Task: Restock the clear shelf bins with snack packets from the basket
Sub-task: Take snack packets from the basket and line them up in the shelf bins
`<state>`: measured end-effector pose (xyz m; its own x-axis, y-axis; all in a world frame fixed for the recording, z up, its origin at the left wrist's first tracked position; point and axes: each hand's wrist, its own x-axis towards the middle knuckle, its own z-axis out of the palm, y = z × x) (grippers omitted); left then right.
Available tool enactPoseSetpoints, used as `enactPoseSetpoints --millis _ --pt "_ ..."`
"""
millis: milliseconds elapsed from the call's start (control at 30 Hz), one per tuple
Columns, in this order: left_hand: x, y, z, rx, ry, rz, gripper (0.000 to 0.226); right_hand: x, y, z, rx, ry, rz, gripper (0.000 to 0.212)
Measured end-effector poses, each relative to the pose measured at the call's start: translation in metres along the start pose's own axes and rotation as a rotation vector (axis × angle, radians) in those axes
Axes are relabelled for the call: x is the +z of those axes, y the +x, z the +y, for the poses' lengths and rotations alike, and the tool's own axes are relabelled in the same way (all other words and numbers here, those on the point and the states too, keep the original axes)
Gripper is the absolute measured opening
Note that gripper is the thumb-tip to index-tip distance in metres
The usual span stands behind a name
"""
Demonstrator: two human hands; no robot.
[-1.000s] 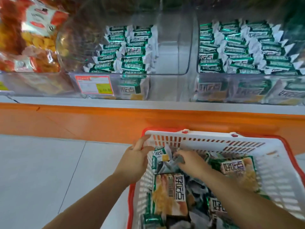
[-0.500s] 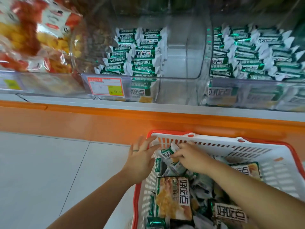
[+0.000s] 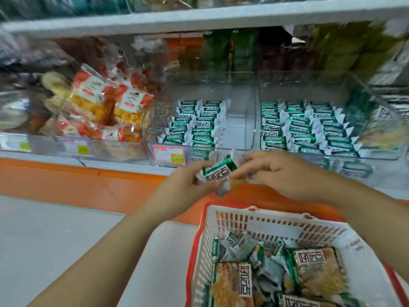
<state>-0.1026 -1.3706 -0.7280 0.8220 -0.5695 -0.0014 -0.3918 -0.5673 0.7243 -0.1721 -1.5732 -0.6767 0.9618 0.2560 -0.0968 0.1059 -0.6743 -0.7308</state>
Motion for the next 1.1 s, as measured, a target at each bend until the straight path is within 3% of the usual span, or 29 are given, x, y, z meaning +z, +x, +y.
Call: enactPoseSetpoints --millis 100,200,267,433,600,733,900,1100 --pt "-0.025 0.011 0.026 0.047 -0.037 0.065 0.029 -0.017 0.008 -0.004 -0.095 0.046 0.191 0.054" --pt "-0.043 0.037 0.038 0.052 -0.037 0.138 0.028 -0.033 0.025 0.014 -0.141 0.072 0.446 0.047" --pt "-0.049 0.065 0.041 0.029 -0.024 0.190 0.026 -0.042 0.042 0.030 -0.129 0.019 0.521 0.039" --pt "-0.041 0.156 0.038 -0.006 0.146 0.212 0.020 -0.063 0.091 0.066 -0.054 -0.294 0.441 0.033" --pt "-0.031 0.232 0.036 0.007 0.445 0.166 0.043 -0.080 0.108 0.090 -0.136 -0.272 0.493 0.031" --pt "-0.020 0.277 0.029 0.016 0.470 0.089 0.039 -0.079 0.115 0.100 -0.188 -0.239 0.511 0.031" --pt "-0.006 0.305 0.014 0.014 0.467 0.118 0.034 -0.077 0.119 0.106 -0.212 -0.229 0.542 0.030" --pt "0.006 0.318 0.004 0.029 0.764 0.141 0.024 -0.074 0.121 0.107 -0.228 -0.225 0.562 0.041"
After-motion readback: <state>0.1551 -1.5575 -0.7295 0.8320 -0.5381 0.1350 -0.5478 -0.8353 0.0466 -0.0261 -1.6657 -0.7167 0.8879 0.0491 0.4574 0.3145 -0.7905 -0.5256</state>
